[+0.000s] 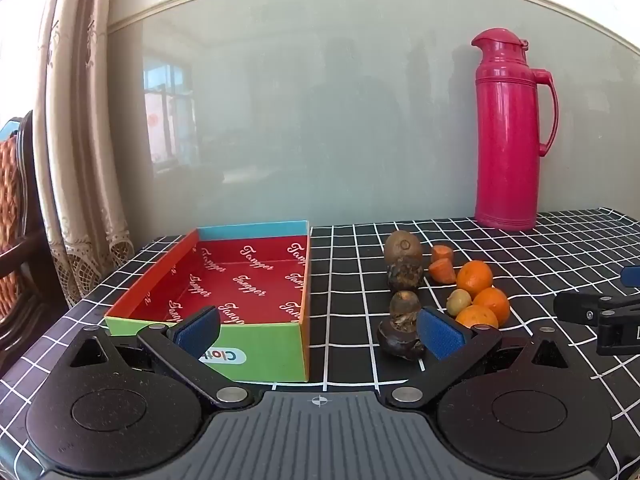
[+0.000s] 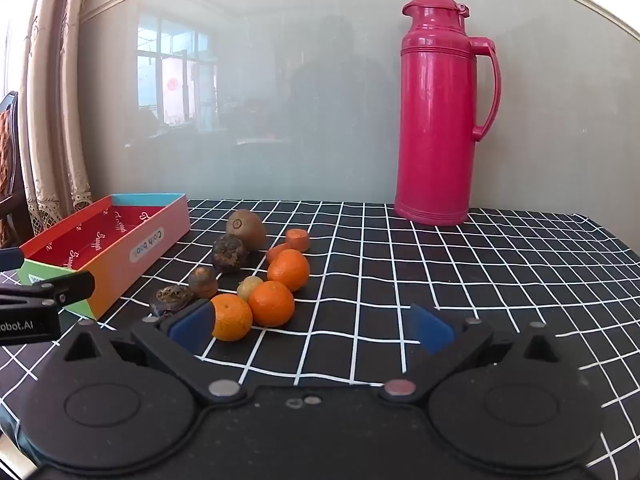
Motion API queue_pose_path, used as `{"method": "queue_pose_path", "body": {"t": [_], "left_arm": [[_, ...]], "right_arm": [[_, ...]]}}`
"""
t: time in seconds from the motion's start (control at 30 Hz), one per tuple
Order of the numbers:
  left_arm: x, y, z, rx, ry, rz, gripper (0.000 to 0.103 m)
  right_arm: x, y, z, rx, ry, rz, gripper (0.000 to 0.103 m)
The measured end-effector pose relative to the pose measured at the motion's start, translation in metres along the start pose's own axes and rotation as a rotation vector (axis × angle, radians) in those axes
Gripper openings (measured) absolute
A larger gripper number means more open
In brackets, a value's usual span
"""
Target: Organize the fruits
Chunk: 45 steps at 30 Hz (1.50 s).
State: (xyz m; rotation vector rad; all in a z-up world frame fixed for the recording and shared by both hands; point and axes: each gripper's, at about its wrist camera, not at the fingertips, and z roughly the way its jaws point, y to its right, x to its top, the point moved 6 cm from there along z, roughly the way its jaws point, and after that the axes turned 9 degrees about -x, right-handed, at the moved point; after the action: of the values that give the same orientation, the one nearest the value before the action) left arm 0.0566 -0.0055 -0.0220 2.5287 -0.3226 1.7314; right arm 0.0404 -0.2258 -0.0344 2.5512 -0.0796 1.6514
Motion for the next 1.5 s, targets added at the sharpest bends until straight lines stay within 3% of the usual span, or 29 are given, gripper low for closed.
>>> {"method": "queue_pose_path", "body": {"t": [0.1,1.5], "left_arm": [[0.0024,-0.0082,-0.0023,-0.011,0.015,-0.043,0.103],[-0.0004,-0.004,-0.0023,-0.008,0.006,-0.02,0.103]], "right_arm": [[0.0002,0.0002,-0.0001,0.002,0.002,0.0,0.103],[-0.0007,0.0,-0.0003,0.002,-0.007,0.01,0.103]]}}
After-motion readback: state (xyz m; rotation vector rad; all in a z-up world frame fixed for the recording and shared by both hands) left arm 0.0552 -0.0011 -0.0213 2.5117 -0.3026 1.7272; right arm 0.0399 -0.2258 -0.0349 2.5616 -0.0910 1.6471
